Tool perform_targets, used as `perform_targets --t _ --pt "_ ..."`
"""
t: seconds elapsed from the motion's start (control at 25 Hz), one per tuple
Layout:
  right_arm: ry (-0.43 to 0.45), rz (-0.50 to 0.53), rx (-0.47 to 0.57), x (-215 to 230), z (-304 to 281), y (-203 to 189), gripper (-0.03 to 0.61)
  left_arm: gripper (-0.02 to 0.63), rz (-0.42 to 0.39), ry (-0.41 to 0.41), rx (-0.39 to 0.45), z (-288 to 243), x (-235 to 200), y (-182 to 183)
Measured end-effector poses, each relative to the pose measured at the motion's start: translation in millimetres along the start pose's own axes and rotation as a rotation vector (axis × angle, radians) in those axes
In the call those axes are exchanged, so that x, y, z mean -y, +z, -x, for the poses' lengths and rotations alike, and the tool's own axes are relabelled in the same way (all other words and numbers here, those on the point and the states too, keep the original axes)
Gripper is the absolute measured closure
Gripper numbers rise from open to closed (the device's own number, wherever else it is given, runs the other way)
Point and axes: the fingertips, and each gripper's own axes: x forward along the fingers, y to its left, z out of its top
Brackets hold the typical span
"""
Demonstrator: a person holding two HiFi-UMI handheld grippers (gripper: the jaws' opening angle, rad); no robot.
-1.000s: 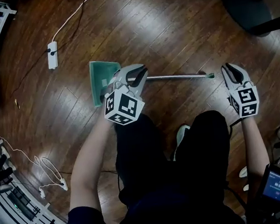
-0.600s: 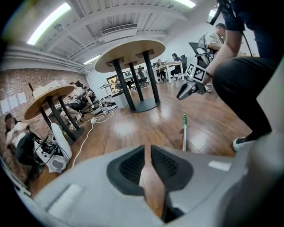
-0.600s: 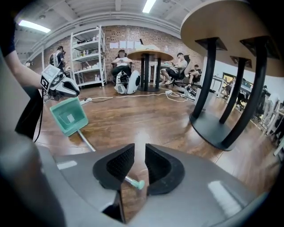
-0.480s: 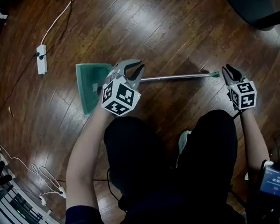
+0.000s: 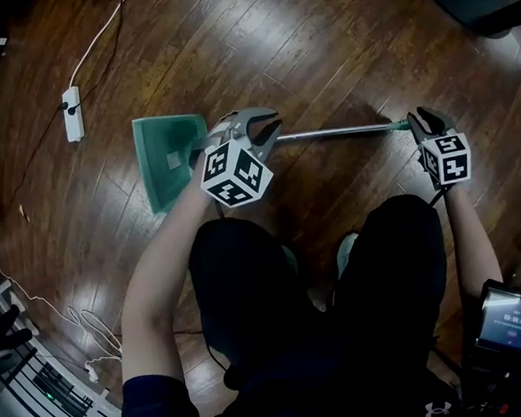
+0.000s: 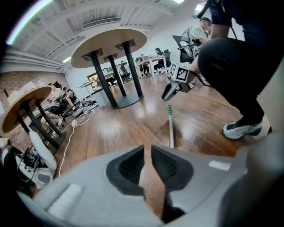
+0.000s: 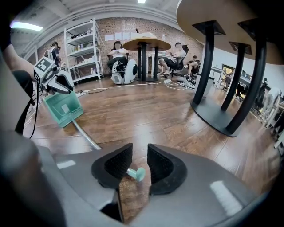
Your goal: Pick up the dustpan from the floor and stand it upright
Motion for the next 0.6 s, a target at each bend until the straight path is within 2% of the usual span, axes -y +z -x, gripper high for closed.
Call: perform_targets --t 0.2,0.44,0.52,0.6 --pt "-0.012 0.002 -0.042 1.1 -18.0 -22.7 0.460 0.552 -0.112 -0.069 -0.043 -19.2 14.6 -3.6" --pt "-0.027 -0.019 -0.088 6.7 -29.9 -45.9 0.436 0.529 -0.173 -0.107 -0.105 -39.8 23.6 -13.8" --pt "-0.024 -0.022 -0.103 4.7 -33.0 -51.2 0.430 0.510 -0.177 -0.119 -0.130 -43.2 27.4 -20.7" --pt "-0.026 -0.017 -0.129 3.3 -37.4 -59.5 0.425 0.506 -0.148 -0.130 -0.132 -44.8 31.4 -22.9"
